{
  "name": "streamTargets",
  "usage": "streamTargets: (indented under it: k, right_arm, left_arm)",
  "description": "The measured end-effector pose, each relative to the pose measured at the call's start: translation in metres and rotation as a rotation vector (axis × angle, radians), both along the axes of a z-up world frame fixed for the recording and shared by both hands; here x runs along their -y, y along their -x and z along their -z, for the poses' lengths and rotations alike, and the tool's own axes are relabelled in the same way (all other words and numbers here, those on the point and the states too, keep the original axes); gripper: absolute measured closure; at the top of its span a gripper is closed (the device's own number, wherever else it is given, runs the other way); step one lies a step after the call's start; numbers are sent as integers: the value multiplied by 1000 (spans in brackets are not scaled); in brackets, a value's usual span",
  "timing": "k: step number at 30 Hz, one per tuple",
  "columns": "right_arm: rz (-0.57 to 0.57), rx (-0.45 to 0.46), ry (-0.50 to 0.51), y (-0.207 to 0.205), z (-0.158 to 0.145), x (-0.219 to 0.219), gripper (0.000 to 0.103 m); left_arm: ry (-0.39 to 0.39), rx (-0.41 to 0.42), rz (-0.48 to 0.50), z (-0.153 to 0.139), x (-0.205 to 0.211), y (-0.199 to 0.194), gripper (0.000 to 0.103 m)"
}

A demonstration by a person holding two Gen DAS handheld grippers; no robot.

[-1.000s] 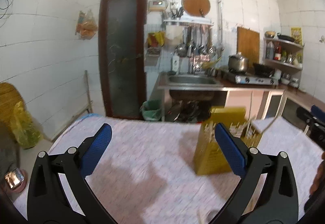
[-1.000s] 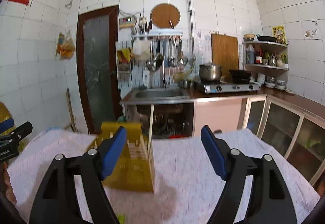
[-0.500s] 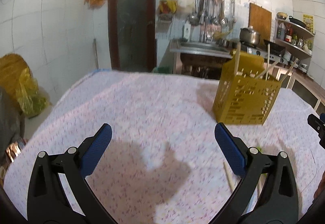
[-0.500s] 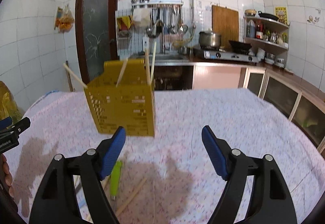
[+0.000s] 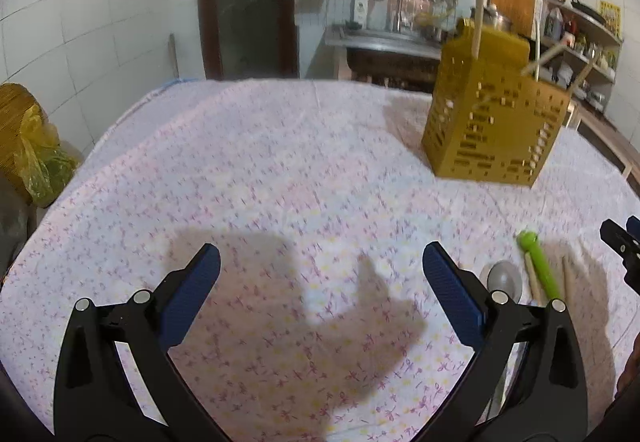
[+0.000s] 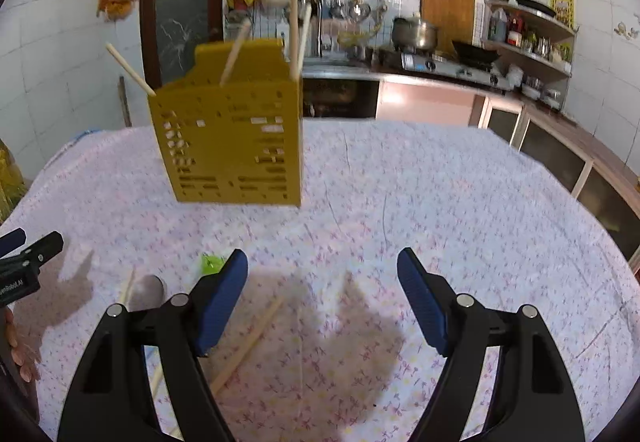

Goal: Organize utensils
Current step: 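Open both tools and move them back over the loose utensils, then close the right tool on a wooden chopstick while the left tool grasps another chopstick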

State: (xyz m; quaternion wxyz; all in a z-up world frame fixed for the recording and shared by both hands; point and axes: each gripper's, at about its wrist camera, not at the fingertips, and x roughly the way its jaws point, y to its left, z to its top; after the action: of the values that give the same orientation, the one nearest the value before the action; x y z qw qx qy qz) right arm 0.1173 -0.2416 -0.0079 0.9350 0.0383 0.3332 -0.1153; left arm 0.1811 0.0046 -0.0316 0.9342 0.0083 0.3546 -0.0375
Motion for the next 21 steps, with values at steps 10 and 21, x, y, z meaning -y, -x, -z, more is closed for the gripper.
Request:
streamTargets:
  k: [10,21]
  right_arm:
    - [-2,-214,-99,-27,38,-10,51]
    - [-40,-208,-122,-29,37,-15,88]
  left_arm:
    - [79,-118,24,10,20,-8,5]
    - [1,-176,36,20,42,-10,5]
